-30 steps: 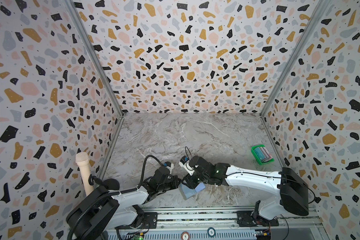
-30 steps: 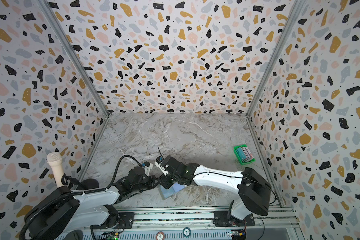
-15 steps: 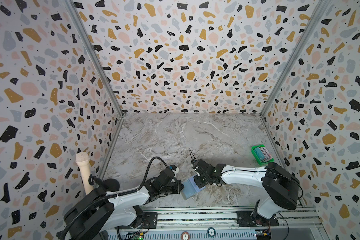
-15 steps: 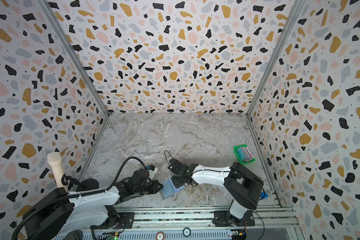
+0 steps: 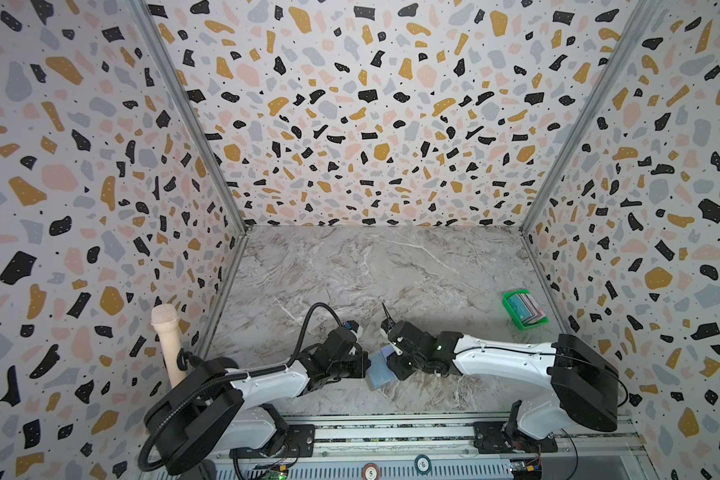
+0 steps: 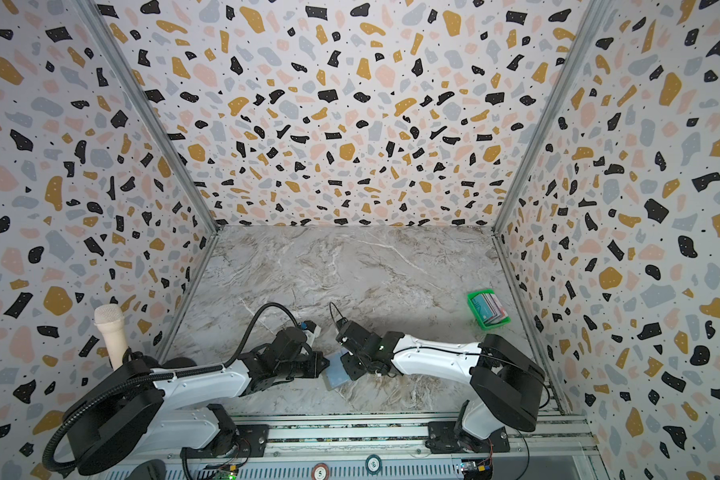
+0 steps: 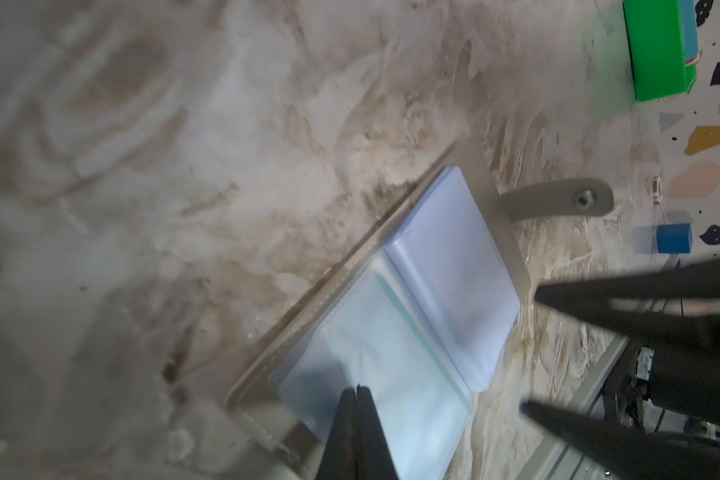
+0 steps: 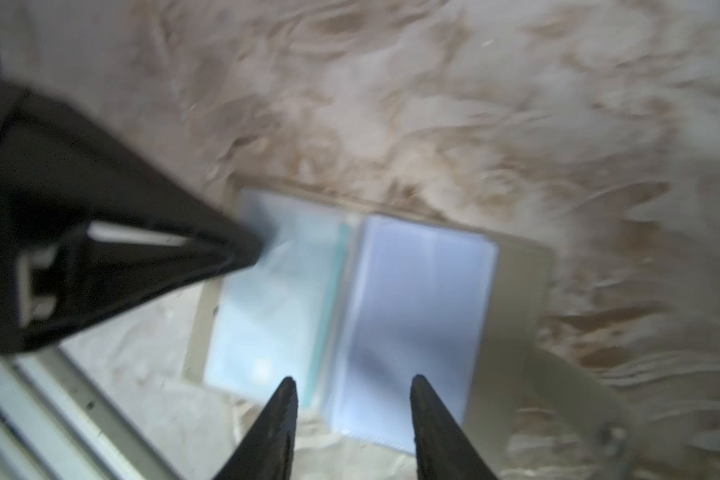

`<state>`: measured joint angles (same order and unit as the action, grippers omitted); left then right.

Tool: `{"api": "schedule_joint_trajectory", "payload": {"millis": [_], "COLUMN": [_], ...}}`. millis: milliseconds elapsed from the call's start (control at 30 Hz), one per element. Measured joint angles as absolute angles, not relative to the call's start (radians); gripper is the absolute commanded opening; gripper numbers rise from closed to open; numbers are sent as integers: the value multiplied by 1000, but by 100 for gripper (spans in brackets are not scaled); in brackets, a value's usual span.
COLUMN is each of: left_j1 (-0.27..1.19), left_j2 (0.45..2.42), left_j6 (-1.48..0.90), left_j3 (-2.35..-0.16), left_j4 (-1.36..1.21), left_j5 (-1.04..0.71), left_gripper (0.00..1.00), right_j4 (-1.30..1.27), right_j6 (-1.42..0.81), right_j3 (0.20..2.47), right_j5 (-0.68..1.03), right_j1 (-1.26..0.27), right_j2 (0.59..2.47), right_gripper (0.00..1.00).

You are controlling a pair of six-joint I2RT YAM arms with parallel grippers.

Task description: Put the credit cards into the card holder

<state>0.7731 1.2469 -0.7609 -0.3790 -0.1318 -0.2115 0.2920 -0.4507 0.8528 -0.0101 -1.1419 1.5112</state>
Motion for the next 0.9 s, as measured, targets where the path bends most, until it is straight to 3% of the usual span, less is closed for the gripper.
{"api": "schedule_joint_trajectory", "payload": {"millis": [233, 600, 900], "left_j1": [757, 750, 748], "left_j2": [1026, 923, 908], "left_j6": [-752, -779, -803], "left_j3": [-428, -357, -322], "left_j4": [-71, -19, -53], "left_j5": [-122, -72, -86], "left_gripper": [8, 11, 17], "right_j4": [279, 163, 218], "right_j6": [-488, -514, -495], "right_j3": [793, 840, 855], "right_j5": [34, 3, -10], "right_j1": [-1290, -1235, -1126], "right_j2": [1524, 1645, 1545], "right_gripper": [27, 22, 51]}}
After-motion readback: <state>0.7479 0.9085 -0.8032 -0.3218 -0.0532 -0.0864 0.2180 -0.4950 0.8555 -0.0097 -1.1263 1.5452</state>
